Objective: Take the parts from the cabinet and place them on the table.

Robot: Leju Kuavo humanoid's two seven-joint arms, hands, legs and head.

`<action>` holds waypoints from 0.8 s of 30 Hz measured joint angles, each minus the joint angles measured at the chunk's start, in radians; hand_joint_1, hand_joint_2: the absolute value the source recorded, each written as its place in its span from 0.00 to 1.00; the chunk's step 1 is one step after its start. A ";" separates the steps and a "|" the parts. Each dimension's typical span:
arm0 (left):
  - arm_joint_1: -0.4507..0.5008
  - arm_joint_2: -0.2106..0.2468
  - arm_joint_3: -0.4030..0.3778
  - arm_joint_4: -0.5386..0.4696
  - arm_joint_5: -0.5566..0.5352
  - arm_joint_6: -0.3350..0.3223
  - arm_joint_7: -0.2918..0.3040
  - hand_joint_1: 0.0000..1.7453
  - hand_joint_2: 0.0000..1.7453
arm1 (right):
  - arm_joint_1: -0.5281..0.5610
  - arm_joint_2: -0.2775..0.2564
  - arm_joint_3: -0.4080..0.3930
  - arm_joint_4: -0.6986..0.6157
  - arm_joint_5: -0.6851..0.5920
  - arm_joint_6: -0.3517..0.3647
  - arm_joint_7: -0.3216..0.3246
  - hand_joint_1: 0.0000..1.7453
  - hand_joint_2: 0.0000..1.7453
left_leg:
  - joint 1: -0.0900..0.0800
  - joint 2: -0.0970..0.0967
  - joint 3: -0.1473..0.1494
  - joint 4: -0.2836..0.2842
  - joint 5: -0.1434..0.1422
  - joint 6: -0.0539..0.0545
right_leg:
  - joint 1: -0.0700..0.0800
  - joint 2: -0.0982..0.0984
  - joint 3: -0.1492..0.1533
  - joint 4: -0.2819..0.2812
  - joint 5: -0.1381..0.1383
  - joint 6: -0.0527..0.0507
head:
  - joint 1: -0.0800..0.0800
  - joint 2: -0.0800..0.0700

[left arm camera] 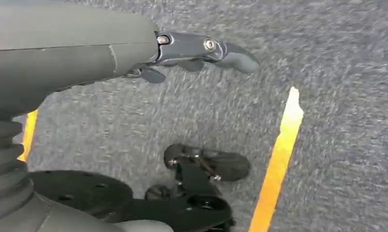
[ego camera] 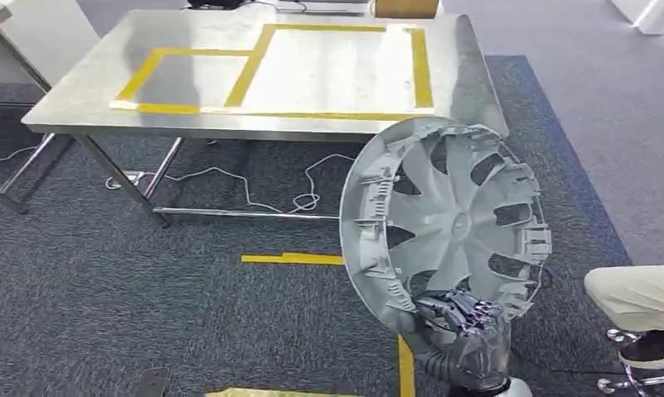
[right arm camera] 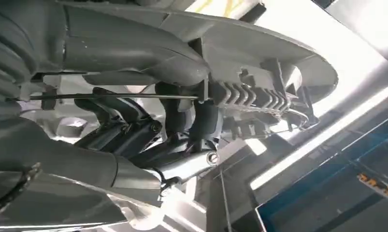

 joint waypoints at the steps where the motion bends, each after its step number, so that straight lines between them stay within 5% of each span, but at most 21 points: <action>1: 0.002 0.001 0.000 0.000 0.000 0.001 0.000 0.00 1.00 | 0.000 0.000 0.000 0.000 0.000 0.000 0.000 1.00 1.00 | 0.001 -0.001 0.006 -0.004 -0.002 0.007 | 0.000 -0.001 0.002 0.000 0.003 0.006 | 0.002 0.000; 3: 0.002 0.001 0.000 0.000 0.000 0.002 0.000 0.00 1.00 | -0.002 0.000 0.000 0.000 0.002 0.000 0.001 1.00 1.00 | 0.009 -0.001 0.029 -0.014 -0.005 0.016 | -0.001 -0.005 -0.016 0.039 -0.019 0.014 | 0.006 0.000; 6: 0.001 0.000 0.000 0.000 0.000 0.002 0.000 0.00 1.00 | 0.000 0.000 -0.001 0.000 0.002 0.000 0.002 1.00 1.00 | 0.008 -0.001 0.036 -0.013 -0.016 0.025 | -0.002 -0.005 -0.140 0.239 -0.100 0.024 | 0.011 0.000; 7: 0.001 0.000 0.000 0.000 0.000 0.002 0.000 0.00 1.00 | 0.001 0.000 -0.001 0.000 0.003 0.000 0.002 1.00 1.00 | 0.007 -0.001 0.040 -0.012 -0.022 0.024 | -0.002 -0.006 -0.184 0.292 -0.110 0.025 | 0.010 0.000; 8: 0.002 0.000 0.000 0.000 0.000 0.002 0.000 0.00 1.00 | 0.001 0.000 -0.001 0.001 0.003 0.000 0.002 1.00 1.00 | 0.007 -0.001 0.047 -0.012 -0.029 0.024 | -0.002 -0.006 -0.201 0.294 -0.093 0.026 | 0.011 0.000; 9: 0.003 0.000 0.000 0.000 0.000 0.002 0.000 0.00 1.00 | 0.001 0.000 -0.001 0.001 0.003 0.000 0.002 1.00 1.00 | 0.008 -0.001 0.058 -0.012 -0.036 0.023 | -0.002 -0.007 -0.196 0.257 -0.054 0.026 | 0.010 0.000; 11: 0.003 0.000 0.000 0.000 0.000 0.002 0.000 0.00 1.00 | 0.000 0.000 -0.001 0.001 0.003 0.000 0.004 1.00 1.00 | 0.008 -0.002 0.087 -0.012 -0.056 0.018 | -0.002 -0.011 -0.138 0.092 0.063 0.022 | 0.011 0.000; 12: 0.005 -0.001 0.000 0.000 0.000 0.002 0.001 0.00 1.00 | 0.000 0.000 -0.001 0.001 0.003 0.000 0.006 1.00 1.00 | 0.008 -0.001 0.090 -0.014 -0.065 0.013 | -0.001 -0.017 -0.116 0.038 0.090 0.017 | 0.011 0.000; 13: 0.002 0.000 0.000 0.000 0.000 0.002 0.002 0.00 1.00 | -0.002 0.000 -0.001 0.005 0.003 0.000 0.008 1.00 1.00 | 0.005 -0.002 0.099 -0.011 -0.069 0.007 | 0.005 -0.021 -0.123 0.033 0.058 0.012 | 0.010 0.000; 14: 0.000 0.000 0.000 0.000 0.000 0.002 0.003 0.00 1.00 | -0.003 0.000 -0.001 0.005 0.002 0.000 0.010 1.00 1.00 | 0.005 0.000 0.091 -0.013 -0.075 -0.002 | 0.007 -0.021 -0.107 0.022 0.045 -0.004 | 0.013 0.000; 17: 0.000 0.000 0.001 0.000 0.000 0.003 0.005 0.00 1.00 | -0.002 0.000 0.000 0.005 0.005 0.000 0.014 1.00 1.00 | 0.004 0.002 0.111 -0.008 -0.076 -0.015 | 0.002 -0.014 -0.090 0.010 0.057 -0.026 | 0.007 0.000; 18: -0.002 0.002 0.001 0.000 0.000 0.005 0.005 0.00 1.00 | -0.001 0.000 0.000 0.005 0.005 0.000 0.016 1.00 1.00 | 0.005 0.001 0.096 0.031 -0.075 -0.021 | 0.000 -0.016 -0.075 0.004 0.054 -0.030 | 0.008 0.000; 20: -0.003 0.001 0.001 0.000 0.002 0.005 0.005 0.00 1.00 | -0.003 0.000 0.001 0.006 0.005 0.000 0.016 1.00 1.00 | 0.009 0.001 0.018 0.161 -0.095 -0.031 | 0.000 -0.016 -0.061 0.002 0.043 -0.040 | 0.002 0.000; 22: 0.001 0.003 0.001 0.000 0.003 0.005 0.005 0.00 1.00 | -0.002 0.000 0.001 0.007 0.006 0.000 0.016 1.00 1.00 | 0.010 0.001 -0.064 0.269 -0.164 -0.036 | 0.001 -0.011 -0.045 0.002 0.027 -0.041 | 0.003 0.000; 23: 0.004 0.003 0.001 0.000 0.004 0.005 0.006 0.00 1.00 | -0.002 0.000 0.001 0.009 0.007 0.000 0.016 1.00 1.00 | 0.010 0.001 -0.085 0.279 -0.185 -0.037 | 0.001 -0.007 -0.032 0.002 0.017 -0.041 | 0.001 0.000; 24: 0.005 0.004 0.002 0.000 0.005 0.005 0.007 0.00 1.00 | -0.002 0.000 0.002 0.009 0.008 0.000 0.015 1.00 1.00 | 0.010 0.001 -0.088 0.255 -0.174 -0.035 | 0.002 -0.005 -0.017 0.002 0.007 -0.040 | 0.002 0.000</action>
